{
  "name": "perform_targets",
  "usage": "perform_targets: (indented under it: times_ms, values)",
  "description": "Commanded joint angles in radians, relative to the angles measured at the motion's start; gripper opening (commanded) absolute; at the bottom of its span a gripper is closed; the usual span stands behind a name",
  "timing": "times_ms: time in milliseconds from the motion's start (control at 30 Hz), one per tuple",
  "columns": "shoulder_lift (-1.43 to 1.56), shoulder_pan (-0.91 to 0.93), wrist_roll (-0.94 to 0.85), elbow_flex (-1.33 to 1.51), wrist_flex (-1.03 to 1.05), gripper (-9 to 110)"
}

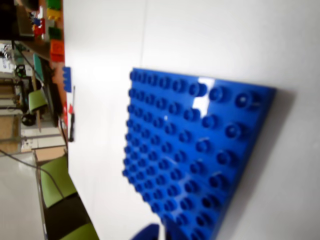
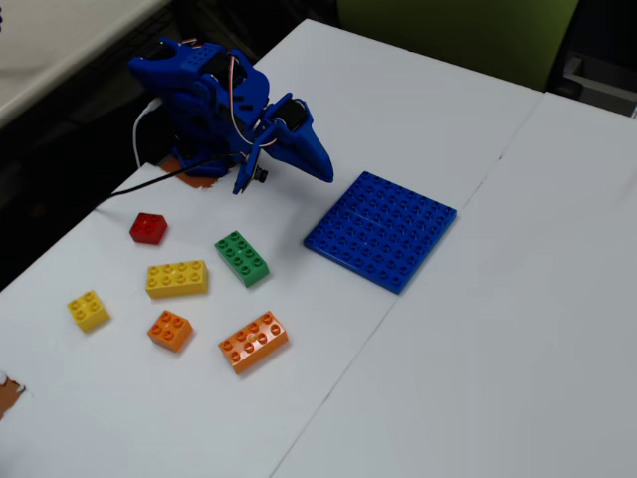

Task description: Pick up the 2x2 orange block and go up the 8x8 blue block.

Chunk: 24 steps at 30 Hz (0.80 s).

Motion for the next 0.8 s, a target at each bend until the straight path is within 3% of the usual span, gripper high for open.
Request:
perform_targets:
  times_ms: [0,500,767]
  values:
    - [0.041,-0.008,-0.009,0.043,0.003,0]
    - [0.041,-0.032,-0.026,0.043,0.005,0]
    - [0.032,-0.061,-0.278,-0.011,-0.038,0]
